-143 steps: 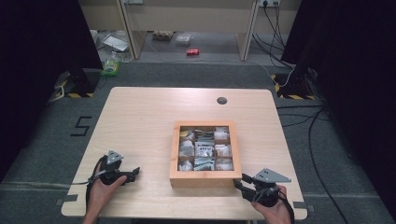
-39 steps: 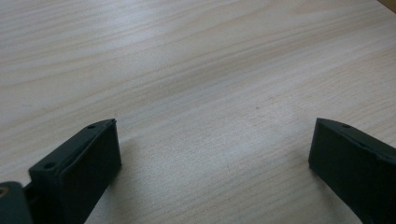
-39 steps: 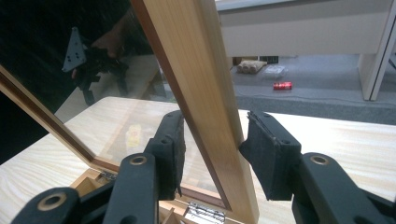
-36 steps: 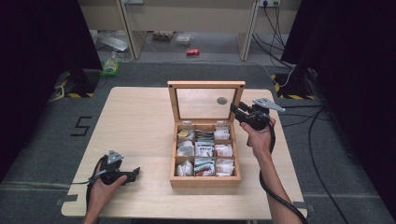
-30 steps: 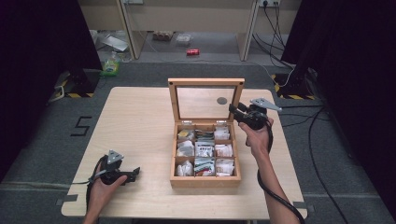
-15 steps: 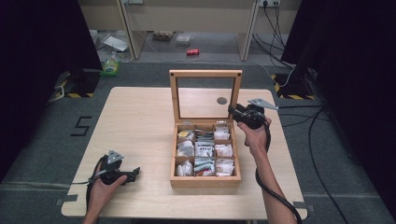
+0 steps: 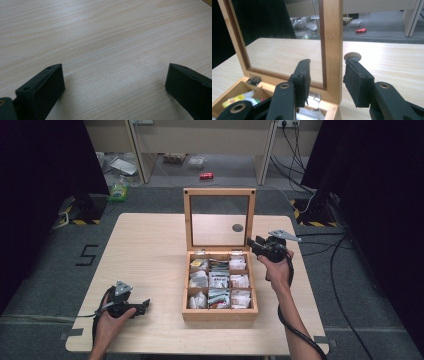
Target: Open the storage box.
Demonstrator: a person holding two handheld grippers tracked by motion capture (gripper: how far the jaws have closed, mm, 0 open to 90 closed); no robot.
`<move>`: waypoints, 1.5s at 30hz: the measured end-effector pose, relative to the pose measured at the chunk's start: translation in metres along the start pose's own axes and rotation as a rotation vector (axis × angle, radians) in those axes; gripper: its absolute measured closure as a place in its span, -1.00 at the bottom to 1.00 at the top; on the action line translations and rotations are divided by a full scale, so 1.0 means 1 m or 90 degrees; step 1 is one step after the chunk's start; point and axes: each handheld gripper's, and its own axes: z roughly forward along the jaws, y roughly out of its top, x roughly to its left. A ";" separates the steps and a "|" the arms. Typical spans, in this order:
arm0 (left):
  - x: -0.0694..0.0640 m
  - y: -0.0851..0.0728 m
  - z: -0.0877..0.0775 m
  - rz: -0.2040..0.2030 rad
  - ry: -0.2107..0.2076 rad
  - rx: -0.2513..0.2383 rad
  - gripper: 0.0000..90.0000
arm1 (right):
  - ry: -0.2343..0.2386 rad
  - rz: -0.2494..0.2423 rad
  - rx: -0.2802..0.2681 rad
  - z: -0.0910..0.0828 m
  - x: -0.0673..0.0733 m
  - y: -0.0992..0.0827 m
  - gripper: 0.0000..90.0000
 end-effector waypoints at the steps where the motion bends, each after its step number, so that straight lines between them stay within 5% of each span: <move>1: 0.000 0.000 0.000 0.000 0.000 0.000 -0.97 | 0.001 -0.006 0.002 -0.002 -0.001 -0.001 0.21; 17: 0.000 0.000 0.000 0.000 0.000 0.000 -0.97 | 0.044 -0.024 0.027 -0.030 0.011 -0.019 0.01; 23: 0.000 0.000 0.000 0.000 -0.001 0.000 -0.97 | 0.050 -0.002 0.033 -0.036 0.017 -0.018 -0.13; 45: 0.000 0.000 0.000 0.002 -0.003 0.001 -0.99 | 0.088 -0.051 0.088 -0.041 0.034 -0.033 -0.27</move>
